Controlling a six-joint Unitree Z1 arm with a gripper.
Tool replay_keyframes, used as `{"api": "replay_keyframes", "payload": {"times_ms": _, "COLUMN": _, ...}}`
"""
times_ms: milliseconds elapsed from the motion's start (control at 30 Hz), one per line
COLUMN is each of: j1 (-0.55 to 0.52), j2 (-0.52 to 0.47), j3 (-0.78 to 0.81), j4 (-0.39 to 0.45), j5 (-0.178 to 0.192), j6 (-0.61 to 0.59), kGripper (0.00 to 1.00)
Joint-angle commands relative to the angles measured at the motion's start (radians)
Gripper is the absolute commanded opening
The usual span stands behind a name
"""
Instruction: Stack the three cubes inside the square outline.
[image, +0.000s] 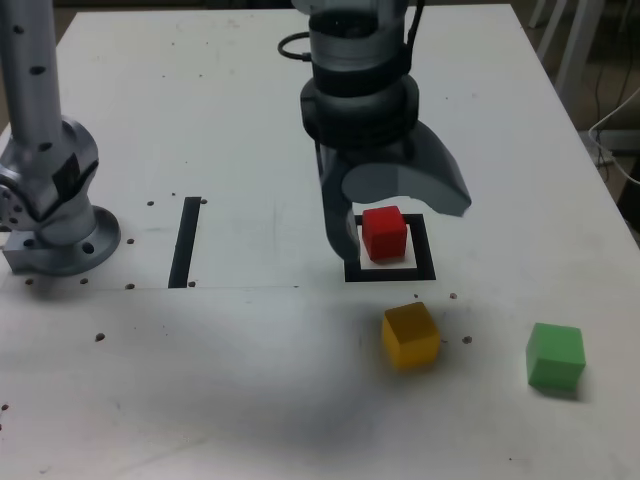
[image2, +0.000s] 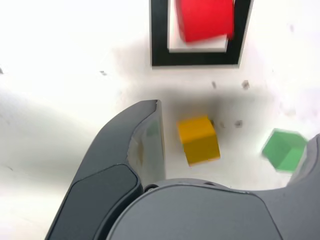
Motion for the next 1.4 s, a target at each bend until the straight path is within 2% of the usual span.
{"api": "replay_keyframes", "payload": {"times_ms": 0, "j1": -0.028, "j2": 0.013, "j3": -0.037, "j4": 0.014, "j5": 0.012, "j6": -0.024, "kGripper": 1.00}}
{"api": "replay_keyframes", "payload": {"times_ms": 367, "j1": -0.064, "j2": 0.064, "j3": -0.151, "j4": 0.103, "j5": 0.016, "j6": -0.110, "kGripper": 1.00}}
{"api": "replay_keyframes", "payload": {"times_ms": 467, "j1": -0.067, "j2": 0.078, "j3": -0.174, "j4": 0.131, "j5": 0.002, "j6": -0.158, "kGripper": 1.00}}
{"api": "replay_keyframes", "payload": {"times_ms": 600, "j1": -0.067, "j2": 0.094, "j3": -0.162, "j4": 0.148, "j5": -0.040, "j6": -0.238, "kGripper": 1.00}}
{"api": "replay_keyframes", "payload": {"times_ms": 800, "j1": -0.066, "j2": 0.113, "j3": -0.107, "j4": 0.118, "j5": -0.117, "j6": -0.305, "kGripper": 1.00}}
{"api": "replay_keyframes", "payload": {"times_ms": 933, "j1": -0.061, "j2": 0.122, "j3": -0.081, "j4": 0.091, "j5": -0.149, "j6": -0.328, "kGripper": 0.99}}
{"api": "replay_keyframes", "payload": {"times_ms": 1367, "j1": -0.060, "j2": 0.212, "j3": -0.071, "j4": -0.019, "j5": -0.161, "j6": -0.332, "kGripper": 0.99}}
